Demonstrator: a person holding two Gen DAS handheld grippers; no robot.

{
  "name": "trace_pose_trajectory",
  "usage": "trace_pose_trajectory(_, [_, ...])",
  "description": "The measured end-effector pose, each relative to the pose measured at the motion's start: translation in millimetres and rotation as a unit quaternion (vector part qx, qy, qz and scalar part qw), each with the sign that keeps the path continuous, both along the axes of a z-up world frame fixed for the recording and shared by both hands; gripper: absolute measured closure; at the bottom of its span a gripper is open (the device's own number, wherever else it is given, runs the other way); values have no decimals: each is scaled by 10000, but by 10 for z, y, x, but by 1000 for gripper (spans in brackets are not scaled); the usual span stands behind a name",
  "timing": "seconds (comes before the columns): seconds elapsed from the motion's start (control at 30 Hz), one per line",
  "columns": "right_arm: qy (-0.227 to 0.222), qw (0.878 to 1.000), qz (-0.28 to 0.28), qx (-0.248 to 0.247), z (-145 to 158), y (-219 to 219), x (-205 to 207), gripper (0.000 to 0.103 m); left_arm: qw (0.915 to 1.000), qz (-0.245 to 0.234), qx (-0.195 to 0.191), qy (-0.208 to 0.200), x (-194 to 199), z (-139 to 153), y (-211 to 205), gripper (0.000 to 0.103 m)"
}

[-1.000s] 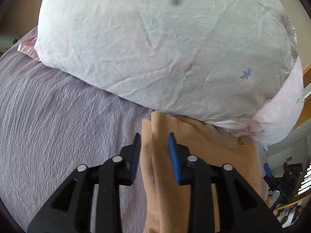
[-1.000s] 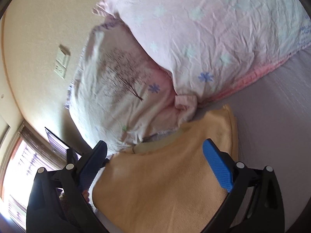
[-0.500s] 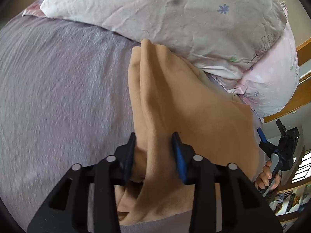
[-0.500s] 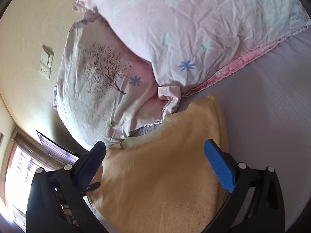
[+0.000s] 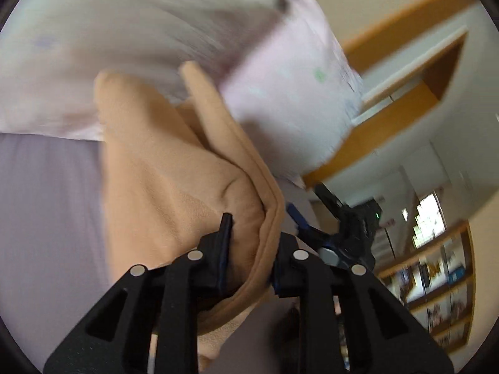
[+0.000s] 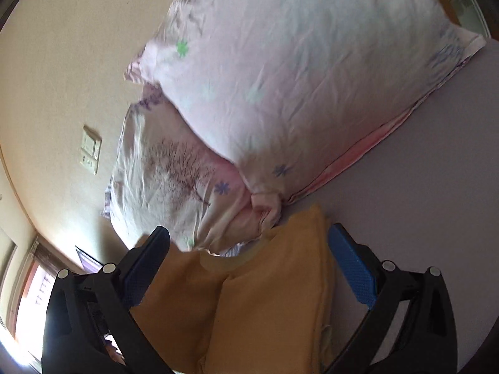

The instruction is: Fold small clothes

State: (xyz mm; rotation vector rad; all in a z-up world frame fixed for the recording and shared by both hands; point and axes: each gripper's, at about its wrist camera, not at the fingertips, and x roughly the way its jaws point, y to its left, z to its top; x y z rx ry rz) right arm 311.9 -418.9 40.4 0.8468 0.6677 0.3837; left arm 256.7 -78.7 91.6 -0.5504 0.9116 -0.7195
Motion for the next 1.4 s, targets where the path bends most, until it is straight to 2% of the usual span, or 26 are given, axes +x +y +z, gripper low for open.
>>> trace_pose_trajectory(0.07, [31,9999,-142,-25,-16,-124,-15,1,9980,-582,-103,233,149,-204,-595,80])
trace_pose_trajectory(0.13, [158,9996,-224,-56,-64,-209,-4,1,9922,-1024,-459,541,259,-387,-934,80])
trace_pose_trajectory(0.17, [246,9995,-205,-50,-95,-240,6,1,9868,-1168,-835,744,285,-461,-1007,80])
trace_pose_trajectory(0.23, [458,9989,-43,-70,-142,-238,52,1,9838,-1170,-1149,729,245,-447,-927,77])
trace_pose_trajectory(0.27, [541,9984,41,-150,-150,-193,73,1,9877,-1034,-1072,486,199,-378,-794,75])
trace_pose_trajectory(0.3, [672,9970,134,-349,-155,-139,94,1,9918,-859,-905,286,162,-321,-674,68])
trace_pose_trajectory(0.37, [911,9928,244,-738,-194,-45,112,1,9986,-388,-361,-32,49,-237,-358,59])
trace_pose_trajectory(0.43, [1243,9866,436,-959,-298,23,146,1,9999,-77,83,-96,37,-251,-137,52])
trace_pose_trajectory(0.57, [1871,9766,861,-611,-653,47,187,1,9964,274,712,357,-5,-500,262,45])
trace_pose_trajectory(0.67, [1798,9766,968,-670,-674,120,186,3,9937,200,777,780,-1,-720,373,42])
trace_pose_trajectory(0.7, [1743,9771,1023,-664,-678,144,182,7,9933,137,751,866,7,-793,321,40])
trace_pose_trajectory(0.73, [1722,9765,1115,-662,-690,185,192,19,9931,58,721,925,0,-851,277,38])
trace_pose_trajectory(0.77, [1699,9759,1201,-658,-706,218,192,26,9932,1,693,936,-16,-883,224,37])
trace_pose_trajectory(0.8, [1702,9742,1357,-599,-748,269,208,52,9933,-53,674,936,-36,-925,131,36])
trace_pose_trajectory(0.83, [1759,9717,1489,-529,-811,324,226,62,9940,-72,624,894,-44,-949,81,35])
trace_pose_trajectory(0.87, [1706,9724,1494,-543,-823,352,242,65,9944,-73,622,849,-42,-969,36,36])
trace_pose_trajectory(0.93, [1380,9761,1578,-566,-740,409,222,70,9946,-48,768,703,-69,-1009,-17,57])
trace_pose_trajectory(1.0, [967,9795,1718,-406,-611,475,177,72,9956,-171,789,477,-137,-934,49,67])
trace_pose_trajectory(1.07, [557,9780,2001,-190,-487,610,115,73,9969,-103,741,259,-257,-815,234,68])
trace_pose_trajectory(1.13, [409,9724,2289,-178,-443,816,78,73,9956,136,884,-283,-506,-584,509,68])
trace_pose_trajectory(1.2, [439,9661,2502,-457,-446,1049,58,72,9893,338,1258,-659,-731,-450,726,65])
trace_pose_trajectory(1.23, [513,9630,2503,-857,-421,1160,55,66,9838,516,1546,-747,-800,-422,792,63])
trace_pose_trajectory(1.27, [555,9621,2342,-1280,-376,1198,31,63,9779,717,1813,-759,-868,-439,883,62])
trace_pose_trajectory(1.3, [540,9654,2077,-1484,-307,1155,-18,59,9738,852,1995,-690,-911,-479,960,61])
trace_pose_trajectory(1.33, [542,9706,1900,-1373,-244,1086,-82,55,9710,980,2088,-621,-967,-514,1039,61])
trace_pose_trajectory(1.4, [463,9766,1957,-766,-111,952,-276,54,9733,1043,1923,-698,-1093,-492,1146,60])
